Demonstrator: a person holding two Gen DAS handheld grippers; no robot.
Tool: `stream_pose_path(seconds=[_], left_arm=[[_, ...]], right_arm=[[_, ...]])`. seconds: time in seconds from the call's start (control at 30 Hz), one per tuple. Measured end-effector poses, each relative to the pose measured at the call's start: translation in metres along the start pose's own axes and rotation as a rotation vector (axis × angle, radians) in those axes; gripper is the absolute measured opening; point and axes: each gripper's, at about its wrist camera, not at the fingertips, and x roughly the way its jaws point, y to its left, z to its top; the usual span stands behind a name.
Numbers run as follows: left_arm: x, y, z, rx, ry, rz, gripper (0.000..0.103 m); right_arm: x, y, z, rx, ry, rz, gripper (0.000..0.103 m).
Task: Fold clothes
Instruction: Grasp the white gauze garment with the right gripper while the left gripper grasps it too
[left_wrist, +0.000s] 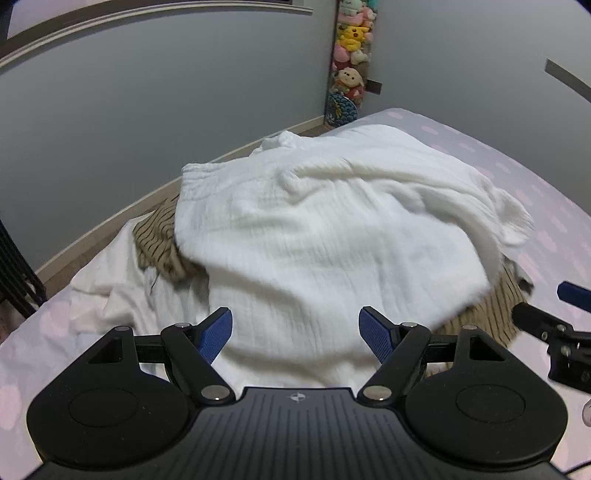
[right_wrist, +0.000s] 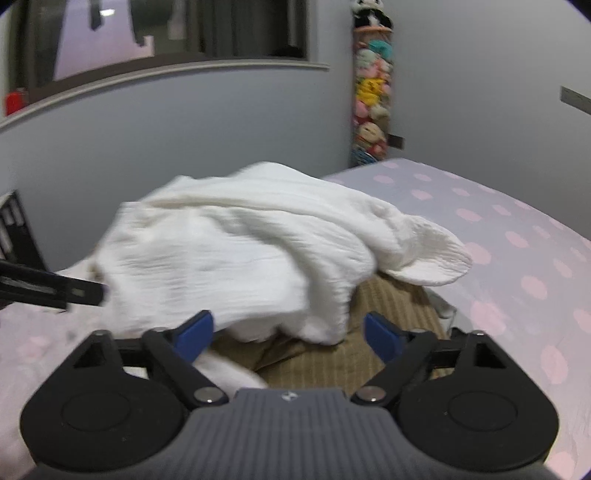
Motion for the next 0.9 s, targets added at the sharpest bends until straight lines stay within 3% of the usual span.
stream_pose_path(seconds=[0.13, 0.3, 0.33, 0.37, 0.4, 0.43, 0.47, 0.5, 0.53, 0.57, 0.6, 0.9], left_arm=[[0.032, 0.003, 0.013, -0.024, 0.000, 0.036, 0.075], [0.059, -0.004, 0.020, -0.018, -0.003, 0.070, 0.070], [0.061, -0.004, 0.021, -0.022, -0.005, 0.064, 0.066], [0.062, -0.005, 0.021, -0.031, -0.005, 0.048, 0.057], [0.062, -0.004, 0.021, -0.043, -0.005, 0.030, 0.045], [0.062, -0.004, 0.021, -0.061, -0.001, 0.008, 0.040], [0.061, -0.004, 0.022, -0.078, 0.004, -0.004, 0.032], [0.059, -0.005, 0.022, -0.086, 0.004, -0.007, 0.025], [0.055, -0.007, 0.022, -0.077, 0.002, -0.001, 0.020], [0.051, -0.010, 0.022, -0.059, -0.001, 0.000, 0.003], [0.044, -0.012, 0.022, -0.049, -0.006, -0.019, 0.000], [-0.052, -0.041, 0.015, -0.005, -0.082, -0.168, 0.000]], right_arm=[[0.039, -0.020, 0.009, 0.026, -0.004, -0.026, 0.083], [0.076, -0.031, 0.016, 0.036, -0.011, -0.002, 0.069], [0.081, -0.031, 0.018, 0.033, 0.002, 0.008, 0.060], [0.087, -0.030, 0.020, 0.029, 0.015, 0.018, 0.054], [0.089, -0.029, 0.021, 0.027, 0.019, 0.018, 0.040], [0.090, -0.028, 0.023, 0.026, 0.025, 0.012, 0.020], [0.086, -0.029, 0.025, 0.035, 0.015, 0.001, 0.009], [0.082, -0.030, 0.026, 0.045, 0.004, -0.009, 0.006], [0.078, -0.031, 0.028, 0.056, -0.007, -0.020, 0.005], [0.074, -0.032, 0.029, 0.066, -0.018, -0.031, 0.005], [0.066, -0.033, 0.030, 0.069, -0.034, -0.041, 0.005], [-0.056, -0.042, 0.037, 0.045, -0.225, -0.173, 0.004]])
